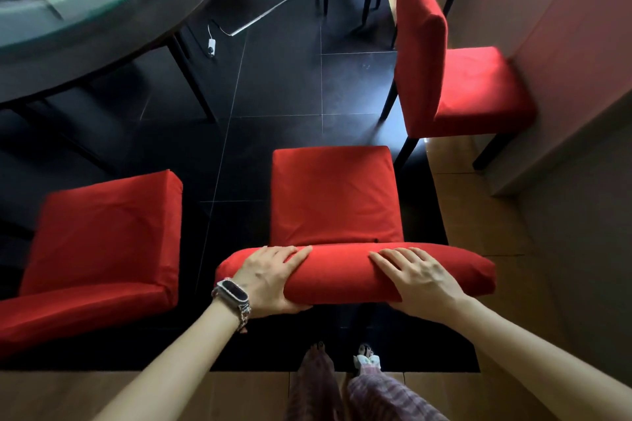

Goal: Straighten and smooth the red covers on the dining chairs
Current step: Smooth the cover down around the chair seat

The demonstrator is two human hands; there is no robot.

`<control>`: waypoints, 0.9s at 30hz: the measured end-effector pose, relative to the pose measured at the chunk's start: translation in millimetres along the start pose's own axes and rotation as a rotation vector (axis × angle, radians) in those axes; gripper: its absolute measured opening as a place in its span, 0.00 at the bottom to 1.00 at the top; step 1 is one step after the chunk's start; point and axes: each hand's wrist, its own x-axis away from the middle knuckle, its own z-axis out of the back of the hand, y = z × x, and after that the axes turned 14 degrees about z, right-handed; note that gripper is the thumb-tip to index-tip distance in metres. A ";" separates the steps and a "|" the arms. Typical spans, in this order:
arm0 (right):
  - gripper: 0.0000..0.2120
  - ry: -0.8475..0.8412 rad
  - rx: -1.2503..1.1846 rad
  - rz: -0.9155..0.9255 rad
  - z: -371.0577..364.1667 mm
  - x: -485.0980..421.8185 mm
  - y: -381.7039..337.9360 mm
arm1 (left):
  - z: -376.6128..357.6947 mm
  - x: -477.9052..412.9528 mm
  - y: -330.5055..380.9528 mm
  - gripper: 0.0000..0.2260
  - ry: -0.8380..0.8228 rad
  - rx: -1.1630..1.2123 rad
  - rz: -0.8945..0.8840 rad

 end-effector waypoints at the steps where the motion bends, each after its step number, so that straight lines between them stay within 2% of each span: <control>1: 0.41 -0.007 0.005 0.006 -0.3 -0.3 0.0 | 0.0 -1.1 0.3 0.42 0.019 0.010 0.006; 13: 0.41 -0.076 0.082 0.064 9.2 -16.6 6.6 | 1.9 7.2 -0.1 0.35 0.167 0.033 0.134; 21: 0.35 -0.238 0.083 0.051 24.0 -67.4 31.0 | 2.7 5.9 1.2 0.34 0.200 0.099 0.387; 27: 0.41 -0.243 0.158 0.055 35.6 -118.6 38.0 | 2.5 6.9 2.8 0.33 0.165 0.151 0.597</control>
